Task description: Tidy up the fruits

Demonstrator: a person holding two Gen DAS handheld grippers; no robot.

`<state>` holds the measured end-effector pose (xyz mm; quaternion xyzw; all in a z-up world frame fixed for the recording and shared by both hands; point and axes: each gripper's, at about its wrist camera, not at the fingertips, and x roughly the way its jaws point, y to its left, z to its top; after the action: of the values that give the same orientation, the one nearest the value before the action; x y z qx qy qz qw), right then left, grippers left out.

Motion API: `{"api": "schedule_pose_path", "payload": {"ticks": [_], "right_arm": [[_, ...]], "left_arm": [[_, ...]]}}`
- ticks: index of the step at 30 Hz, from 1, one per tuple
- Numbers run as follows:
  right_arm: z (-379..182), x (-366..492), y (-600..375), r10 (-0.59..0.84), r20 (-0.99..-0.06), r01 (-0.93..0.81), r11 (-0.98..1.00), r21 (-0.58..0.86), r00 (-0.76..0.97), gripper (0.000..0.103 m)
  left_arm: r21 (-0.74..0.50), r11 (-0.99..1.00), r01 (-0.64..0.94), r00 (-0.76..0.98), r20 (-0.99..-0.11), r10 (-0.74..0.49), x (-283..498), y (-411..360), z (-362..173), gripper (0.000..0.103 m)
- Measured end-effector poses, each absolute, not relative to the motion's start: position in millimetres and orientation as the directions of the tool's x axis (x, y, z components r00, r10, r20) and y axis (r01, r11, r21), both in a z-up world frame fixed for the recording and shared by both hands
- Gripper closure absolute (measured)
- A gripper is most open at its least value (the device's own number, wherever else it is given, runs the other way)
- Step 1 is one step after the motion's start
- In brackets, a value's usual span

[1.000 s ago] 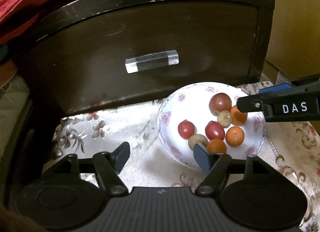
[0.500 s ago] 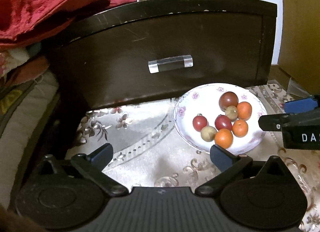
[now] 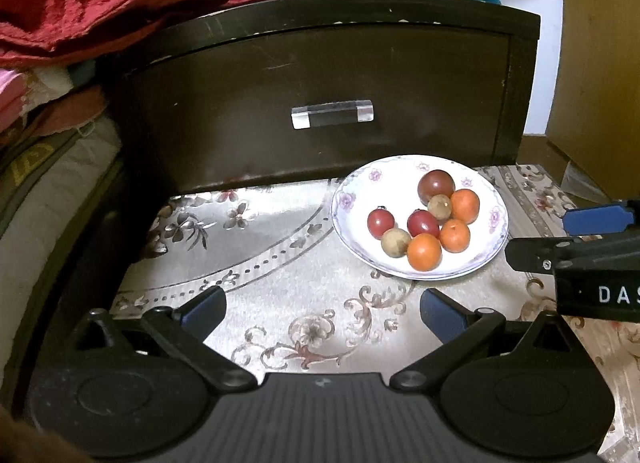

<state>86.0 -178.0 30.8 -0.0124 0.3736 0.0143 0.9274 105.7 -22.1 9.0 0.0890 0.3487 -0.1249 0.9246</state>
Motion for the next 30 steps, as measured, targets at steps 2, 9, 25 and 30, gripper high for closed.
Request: {"api": "schedule_pose_path", "payload": {"ticks": [2,9,25,30], "right_arm": [[32,82,-177,0.017,-0.691,-0.036,0.999,-0.012,0.723,0.045],[30,71,-173,0.014,-0.695,-0.039,0.999,-0.02,0.719,0.045],[28,51,-167,0.005,-0.698,-0.039,0.999,-0.034,0.716,0.042],[28,46,-166,0.001,-0.701,-0.039,0.998,-0.039,0.714,0.042]], "left_arm": [[0.075,0.955,0.288,0.725,-0.669,-0.166,103,-21,9,0.0],[0.081,0.952,0.294,0.719,-0.676,-0.164,91,-19,5,0.0],[0.079,0.951,0.299,0.701,-0.694,-0.163,75,-17,4,0.0],[0.081,0.95,0.3,0.702,-0.694,-0.163,70,-16,4,0.0]]}}
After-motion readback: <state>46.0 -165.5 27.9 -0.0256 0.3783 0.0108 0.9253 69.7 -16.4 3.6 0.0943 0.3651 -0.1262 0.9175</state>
